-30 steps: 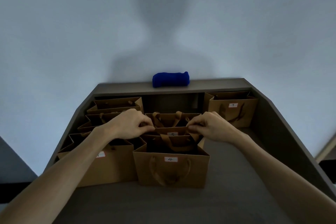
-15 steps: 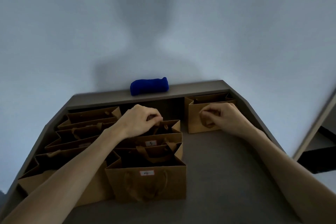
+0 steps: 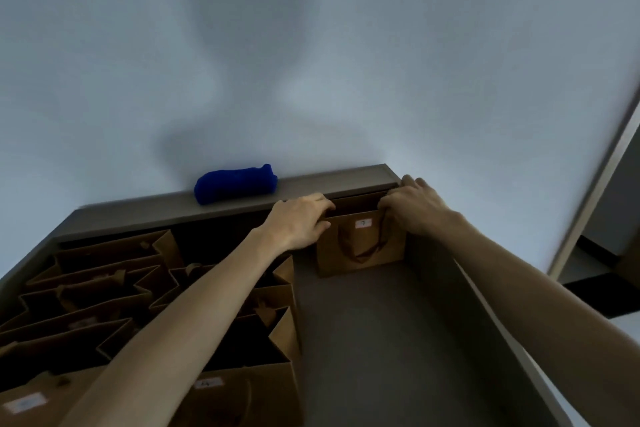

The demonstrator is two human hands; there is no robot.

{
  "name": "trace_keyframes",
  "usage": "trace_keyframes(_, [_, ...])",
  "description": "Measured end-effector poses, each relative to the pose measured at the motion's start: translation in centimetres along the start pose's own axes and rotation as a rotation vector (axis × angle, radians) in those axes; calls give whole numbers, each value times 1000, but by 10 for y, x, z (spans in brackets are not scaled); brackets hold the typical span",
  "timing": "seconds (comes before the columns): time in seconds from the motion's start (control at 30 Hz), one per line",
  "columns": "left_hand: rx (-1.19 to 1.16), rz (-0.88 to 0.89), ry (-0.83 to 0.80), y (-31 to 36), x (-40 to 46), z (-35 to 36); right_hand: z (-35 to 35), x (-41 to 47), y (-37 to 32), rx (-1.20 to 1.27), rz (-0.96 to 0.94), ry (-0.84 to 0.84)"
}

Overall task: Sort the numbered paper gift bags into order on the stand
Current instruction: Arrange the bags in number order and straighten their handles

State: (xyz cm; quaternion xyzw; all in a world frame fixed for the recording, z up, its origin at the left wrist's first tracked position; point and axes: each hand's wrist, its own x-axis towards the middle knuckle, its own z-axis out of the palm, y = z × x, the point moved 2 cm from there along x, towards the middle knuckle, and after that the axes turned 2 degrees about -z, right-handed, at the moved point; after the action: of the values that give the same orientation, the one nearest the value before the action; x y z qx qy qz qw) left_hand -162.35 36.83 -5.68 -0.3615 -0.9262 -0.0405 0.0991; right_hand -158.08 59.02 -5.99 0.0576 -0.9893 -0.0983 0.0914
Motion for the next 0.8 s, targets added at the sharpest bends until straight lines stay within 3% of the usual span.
trace_keyframes(0.2, [28, -40, -113, 6, 15, 15, 9, -4, 6, 70, 14, 27])
trace_keyframes(0.53, [-356, -74, -43, -16, 12, -23, -32, -6, 20, 477, 21, 189])
trace_keyframes(0.8, [-298, -110, 3, -38, -7, -35, -41, 2, -2, 517, -19, 218])
